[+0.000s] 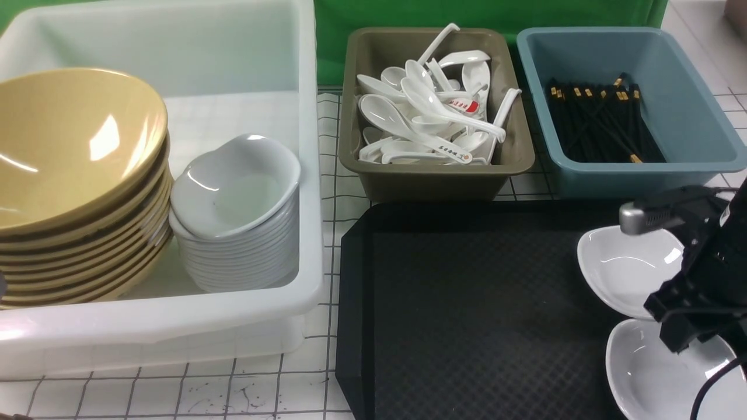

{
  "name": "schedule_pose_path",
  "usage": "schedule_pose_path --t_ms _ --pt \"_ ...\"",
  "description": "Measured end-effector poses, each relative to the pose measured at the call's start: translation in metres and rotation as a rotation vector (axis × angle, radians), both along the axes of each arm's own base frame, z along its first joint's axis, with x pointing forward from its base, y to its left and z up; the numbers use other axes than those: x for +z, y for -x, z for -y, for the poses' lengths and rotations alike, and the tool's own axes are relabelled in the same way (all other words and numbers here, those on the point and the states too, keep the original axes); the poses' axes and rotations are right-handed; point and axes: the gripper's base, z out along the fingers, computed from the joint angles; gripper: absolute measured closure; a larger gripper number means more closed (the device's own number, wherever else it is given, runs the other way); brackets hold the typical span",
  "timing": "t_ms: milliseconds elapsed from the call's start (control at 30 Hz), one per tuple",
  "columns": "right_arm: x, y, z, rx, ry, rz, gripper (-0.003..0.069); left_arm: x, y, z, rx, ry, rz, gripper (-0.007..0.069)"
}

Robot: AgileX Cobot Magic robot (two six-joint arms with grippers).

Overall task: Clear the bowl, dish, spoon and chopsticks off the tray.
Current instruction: Use the right arm to grab the plate, then use the right arm to put the plate into the large storage box on the left

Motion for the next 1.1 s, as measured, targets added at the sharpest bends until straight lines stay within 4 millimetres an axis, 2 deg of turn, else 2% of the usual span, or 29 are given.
schedule_pose_path --t_ms 67,200,367,467,567,667,733,867,1000,1100 --pt "0.007 -0.002 0.002 0.003 0.024 0.046 0.032 0.0 0.0 0.0 0.0 0.0 0.0 0.0638" --pt "0.006 -0.005 0.008 -0.003 0.084 0.063 0.0314 0.0 0.0 0.0 0.0 0.0 0.0 0.0638" --pt "-0.021 -0.006 0.009 -0.009 0.103 -0.026 0.0296 0.0 0.0 0.0 0.0 0.0 -0.001 0.0638" --pt "-0.029 -0.005 0.005 0.004 0.066 -0.076 0.0305 0.0 0.0 0.0 0.0 0.007 -0.002 0.0638" --pt "-0.031 -0.004 -0.006 0.031 -0.063 -0.101 0.038 0.0 0.0 0.0 0.001 0.012 -0.003 0.0638" --pt "-0.028 -0.003 -0.02 0.038 -0.214 -0.101 0.0503 0.0 0.0 0.0 0.001 0.015 -0.003 0.0638" --pt "-0.027 -0.003 -0.024 0.042 -0.261 -0.104 0.0515 0.0 0.0 0.0 0.001 0.015 -0.003 0.0638" --pt "-0.013 0.001 -0.035 0.082 -0.383 -0.076 0.0554 0.0 0.0 0.0 0.001 0.015 -0.003 0.0638" --pt "0.021 0.005 -0.047 0.147 -0.41 0.042 0.0575 0.0 0.0 0.0 0.001 0.015 -0.003 0.0638" --pt "0.057 0.005 -0.062 0.193 -0.424 0.152 0.0575 0.0 0.0 0.0 0.001 0.015 -0.003 0.0638"
